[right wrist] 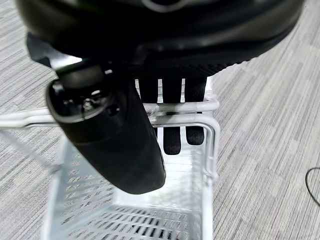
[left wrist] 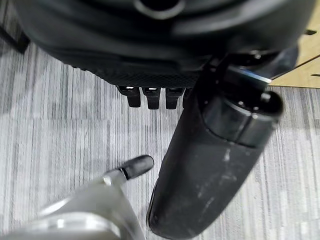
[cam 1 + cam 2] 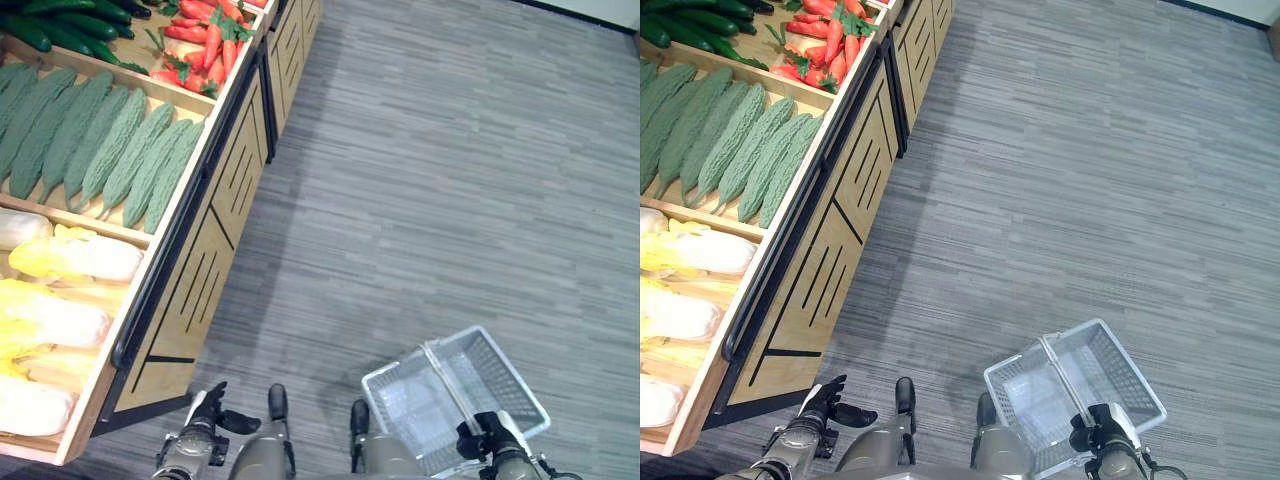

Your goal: Get the vegetables into the basket

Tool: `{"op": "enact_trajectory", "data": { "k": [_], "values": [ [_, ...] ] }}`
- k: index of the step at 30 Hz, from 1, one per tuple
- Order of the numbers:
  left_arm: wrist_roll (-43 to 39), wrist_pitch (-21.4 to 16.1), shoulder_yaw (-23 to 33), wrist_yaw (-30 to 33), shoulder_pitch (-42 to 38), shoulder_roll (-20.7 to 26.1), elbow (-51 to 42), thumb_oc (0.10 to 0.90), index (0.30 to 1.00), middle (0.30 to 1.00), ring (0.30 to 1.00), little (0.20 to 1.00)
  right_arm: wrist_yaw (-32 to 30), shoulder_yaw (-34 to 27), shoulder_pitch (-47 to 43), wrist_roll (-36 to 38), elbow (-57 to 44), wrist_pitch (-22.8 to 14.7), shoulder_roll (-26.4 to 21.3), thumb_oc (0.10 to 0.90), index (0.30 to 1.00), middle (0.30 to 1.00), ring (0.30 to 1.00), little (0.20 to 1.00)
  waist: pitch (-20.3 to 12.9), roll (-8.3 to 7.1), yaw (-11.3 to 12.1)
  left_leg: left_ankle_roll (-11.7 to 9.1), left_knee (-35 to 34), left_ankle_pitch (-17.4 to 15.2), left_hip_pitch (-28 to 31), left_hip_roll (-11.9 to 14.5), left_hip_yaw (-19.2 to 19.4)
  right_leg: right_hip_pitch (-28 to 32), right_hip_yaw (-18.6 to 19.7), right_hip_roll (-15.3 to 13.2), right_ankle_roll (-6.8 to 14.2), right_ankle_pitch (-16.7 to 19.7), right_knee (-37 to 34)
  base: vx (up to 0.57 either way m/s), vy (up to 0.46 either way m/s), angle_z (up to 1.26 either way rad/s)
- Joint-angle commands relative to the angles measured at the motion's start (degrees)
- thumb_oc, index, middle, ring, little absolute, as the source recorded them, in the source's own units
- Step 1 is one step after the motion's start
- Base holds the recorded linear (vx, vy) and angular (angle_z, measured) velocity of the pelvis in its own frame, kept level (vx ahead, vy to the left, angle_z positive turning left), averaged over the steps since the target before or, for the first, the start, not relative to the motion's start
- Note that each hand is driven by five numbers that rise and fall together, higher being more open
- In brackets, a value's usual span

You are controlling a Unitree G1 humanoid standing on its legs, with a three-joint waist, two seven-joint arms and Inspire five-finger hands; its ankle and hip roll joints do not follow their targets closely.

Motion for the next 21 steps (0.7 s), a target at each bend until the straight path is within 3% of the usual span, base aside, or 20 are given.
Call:
{"op": "enact_trajectory", "data": {
  "k": [1,4,6,8,9,11,16,18,21],
  "values": [
    [0.31,-1.15,2.14,1.74,1.38,0.71,-0.01,0.900,1.000,1.000,1.000,1.000,-2.21,0.42,-0.72,0.49,-1.39,-0.98,-3.61,0.400,0.300,0.300,0.300,0.300,-1.67,-1.32,1.18,-2.66,4.45,-1.83,-1.78,2.30,0.22,0.29,2.67,-8.17,10.28,18.34,0.86,0.04,0.159,0.06],
    [0.13,-0.72,2.82,1.92,1.41,0.66,0.81,0.900,1.000,1.000,1.000,1.000,-2.32,1.04,-2.79,1.01,-1.51,-1.16,-3.27,0.400,0.300,0.300,0.300,0.300,-1.06,-0.16,1.85,-1.28,4.55,-2.92,-0.27,1.70,-0.64,-1.56,3.64,-7.53,9.33,18.58,9.68,0.07,0.191,0.05],
    [0.22,-0.38,3.09,1.58,1.82,0.67,1.50,0.900,1.000,1.000,1.000,1.000,-2.13,1.72,-3.63,1.35,-1.50,-1.48,-3.11,0.400,0.300,0.300,0.300,0.300,-0.47,0.58,1.35,-1.17,4.17,-3.54,1.97,1.49,-1.67,-3.27,5.60,-5.20,8.29,16.86,11.24,0.16,0.100,0.13],
    [0.25,-0.40,3.34,1.37,2.00,0.85,1.80,0.900,1.000,1.000,1.000,1.000,-1.97,2.07,-3.70,1.42,-1.87,-1.67,-3.12,0.400,0.300,0.300,0.300,0.300,-0.35,0.87,1.19,-1.18,3.97,-3.56,2.69,1.57,-2.17,-4.44,5.71,-4.12,7.65,15.33,10.85,0.15,0.022,0.29],
    [0.08,-0.40,3.79,1.11,1.96,1.08,2.46,0.900,1.000,1.000,1.000,1.000,-2.03,2.58,-4.45,1.68,-2.31,-2.12,-3.23,0.400,0.300,0.300,0.300,0.300,0.08,1.23,0.98,-1.40,3.95,-3.84,3.60,1.58,-3.47,-6.45,5.67,-2.81,6.96,12.31,8.27,0.14,-0.018,0.48],
    [0.03,-0.43,3.93,1.05,1.97,1.09,2.78,0.900,1.000,1.000,1.000,1.000,-1.99,2.93,-4.72,1.78,-2.43,-2.28,-3.30,0.400,0.300,0.300,0.300,0.300,0.41,1.13,0.58,-1.53,4.18,-4.38,4.19,1.23,-4.55,-7.68,6.43,-2.27,6.90,11.51,5.33,0.19,-0.046,0.66],
    [-0.51,-0.44,4.82,0.99,1.54,1.12,4.29,0.900,1.000,1.000,1.000,1.000,-2.33,3.48,-5.66,1.39,-2.91,-2.51,-3.77,0.400,0.300,0.300,0.300,0.300,1.32,0.80,-1.36,-2.38,6.70,-7.67,6.75,0.12,-11.07,-11.21,14.13,-0.12,7.68,12.62,-1.27,0.25,-0.133,0.67],
    [-1.02,-0.31,4.82,0.90,1.76,1.00,3.82,0.900,1.000,1.000,1.000,1.000,-1.90,3.76,-5.55,1.12,-3.08,-2.35,-4.23,0.400,0.300,0.300,0.300,0.300,1.42,0.82,-1.63,-2.77,7.65,-8.46,7.31,-0.16,-13.97,-11.75,15.36,0.54,7.75,12.86,0.21,0.20,-0.217,0.98],
    [-1.77,-0.06,5.61,1.16,2.04,0.57,4.44,0.900,1.000,1.000,1.000,1.000,-1.90,3.53,-5.19,0.98,-3.13,-2.48,-4.35,0.400,0.300,0.300,0.300,0.300,0.70,0.81,-1.31,-3.85,7.86,-8.32,7.71,0.53,-16.41,-10.48,13.45,0.61,6.60,10.96,0.82,0.13,-0.246,1.13]
  ]
}}
